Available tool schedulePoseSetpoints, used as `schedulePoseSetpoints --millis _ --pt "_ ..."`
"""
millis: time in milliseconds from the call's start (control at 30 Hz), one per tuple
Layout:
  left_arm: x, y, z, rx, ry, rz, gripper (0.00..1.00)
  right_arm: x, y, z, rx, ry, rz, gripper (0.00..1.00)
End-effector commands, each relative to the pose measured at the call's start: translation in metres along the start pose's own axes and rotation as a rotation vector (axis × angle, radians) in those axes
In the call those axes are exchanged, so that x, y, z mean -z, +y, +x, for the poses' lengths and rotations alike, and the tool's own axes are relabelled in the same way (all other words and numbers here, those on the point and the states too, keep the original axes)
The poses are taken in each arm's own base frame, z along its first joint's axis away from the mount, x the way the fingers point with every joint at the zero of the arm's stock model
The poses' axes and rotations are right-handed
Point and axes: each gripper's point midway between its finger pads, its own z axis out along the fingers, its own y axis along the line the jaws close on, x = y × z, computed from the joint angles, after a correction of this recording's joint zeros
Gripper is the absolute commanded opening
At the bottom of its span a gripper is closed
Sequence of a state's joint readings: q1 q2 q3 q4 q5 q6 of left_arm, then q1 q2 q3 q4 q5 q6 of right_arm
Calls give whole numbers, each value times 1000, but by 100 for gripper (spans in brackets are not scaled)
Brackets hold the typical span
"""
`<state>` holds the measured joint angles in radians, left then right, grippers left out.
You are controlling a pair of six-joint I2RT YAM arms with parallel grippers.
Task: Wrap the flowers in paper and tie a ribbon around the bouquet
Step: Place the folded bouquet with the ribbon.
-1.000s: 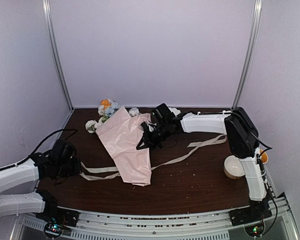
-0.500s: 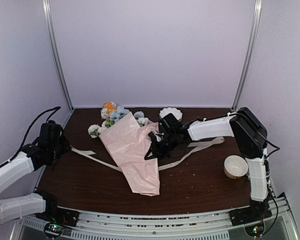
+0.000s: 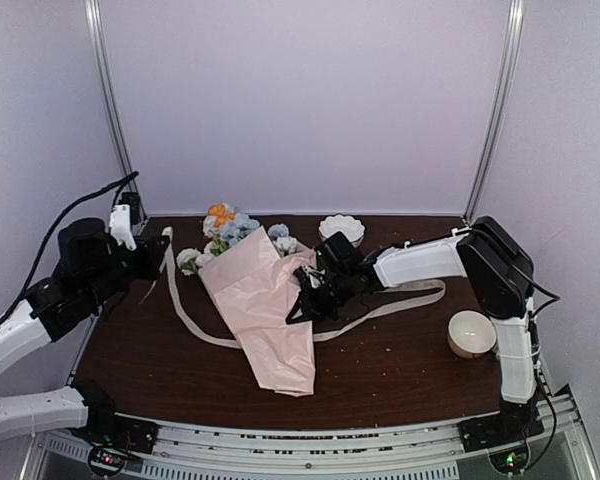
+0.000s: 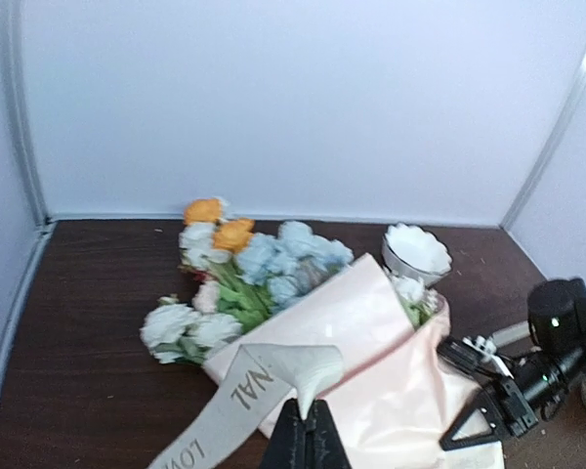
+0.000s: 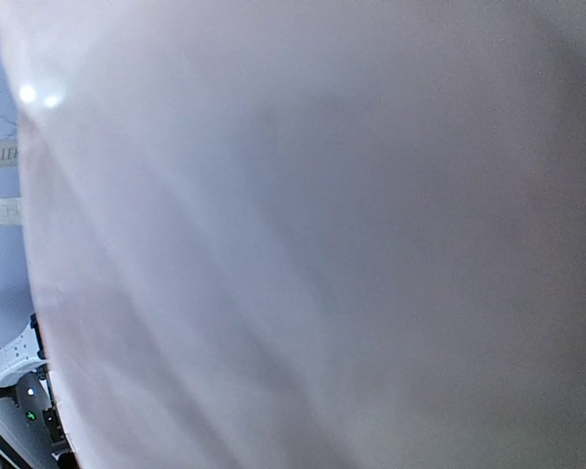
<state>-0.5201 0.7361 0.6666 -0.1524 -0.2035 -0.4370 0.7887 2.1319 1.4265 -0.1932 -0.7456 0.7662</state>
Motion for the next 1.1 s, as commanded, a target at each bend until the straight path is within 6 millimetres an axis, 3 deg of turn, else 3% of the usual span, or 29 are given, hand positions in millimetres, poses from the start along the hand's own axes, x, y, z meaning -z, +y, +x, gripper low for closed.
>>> schedulePoseSetpoints --millis 0,133,267,400,467,633,733,833,900,1067 --pt "-41 -78 -4 -97 17 220 0 -8 1 10 7 16 5 0" --pt "-94 -133 37 -150 177 331 0 -7 2 12 13 14 14 0" --pt "-145 -141 104 -120 396 302 0 -2 5 9 24 -5 24 0" --pt "-163 -148 158 -57 524 340 0 0 6 9 17 -17 14 5" --pt "-169 -141 185 -24 599 304 0 2 7 8 14 -24 13 8" --pt "-171 -128 235 31 706 258 0 33 11 -2 59 -101 67 18" --pt "-173 -122 249 35 730 234 0 64 4 -8 85 -146 119 23" --pt "-175 -122 253 33 741 235 0 104 -21 -14 85 -193 221 31" --pt "-174 -123 251 34 738 240 0 140 -54 -17 62 -217 350 39" --pt "-172 -125 252 44 734 256 0 255 -157 -28 -86 -335 717 61"
